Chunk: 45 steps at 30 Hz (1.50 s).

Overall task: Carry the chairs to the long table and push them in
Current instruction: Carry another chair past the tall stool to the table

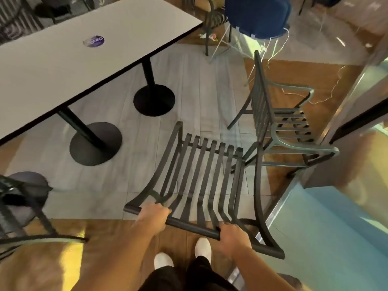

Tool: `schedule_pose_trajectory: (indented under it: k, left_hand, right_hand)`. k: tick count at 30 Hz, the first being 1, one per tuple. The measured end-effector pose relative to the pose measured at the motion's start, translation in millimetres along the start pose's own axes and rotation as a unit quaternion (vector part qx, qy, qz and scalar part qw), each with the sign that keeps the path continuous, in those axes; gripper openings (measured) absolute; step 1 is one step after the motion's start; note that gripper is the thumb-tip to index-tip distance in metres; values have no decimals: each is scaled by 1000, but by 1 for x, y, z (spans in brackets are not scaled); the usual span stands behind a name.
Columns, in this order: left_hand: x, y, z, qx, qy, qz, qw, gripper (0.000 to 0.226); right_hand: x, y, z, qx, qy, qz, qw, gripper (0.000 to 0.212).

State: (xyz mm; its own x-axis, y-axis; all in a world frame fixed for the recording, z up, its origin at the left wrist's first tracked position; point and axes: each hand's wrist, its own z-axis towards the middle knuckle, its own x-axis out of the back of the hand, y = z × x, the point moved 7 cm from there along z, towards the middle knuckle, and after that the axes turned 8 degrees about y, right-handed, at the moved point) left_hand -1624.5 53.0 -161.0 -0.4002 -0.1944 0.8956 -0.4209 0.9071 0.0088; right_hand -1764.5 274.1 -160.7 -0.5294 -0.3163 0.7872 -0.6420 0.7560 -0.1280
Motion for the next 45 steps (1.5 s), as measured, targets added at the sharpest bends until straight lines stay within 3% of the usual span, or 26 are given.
schedule_pose_trajectory:
  k: [10,23,37,45]
  left_hand:
    - [-13,-8,-38,-9,19,-38,999,31]
    - [-62,-66,-135,138,19,-100,985,38]
    - [-100,-112,-211,306,16,-193,932,34]
    - [-102,-128,-210,356,7,-224,907,33]
  right_hand:
    - [-7,-20,-17,42,48,-30,998,30]
    - [-13,-113,-22,166,47,-120,978,30]
    - [-4,-229,0,294,40,-225,928,40]
    - [16,-276,33,345,30,-286,893,50]
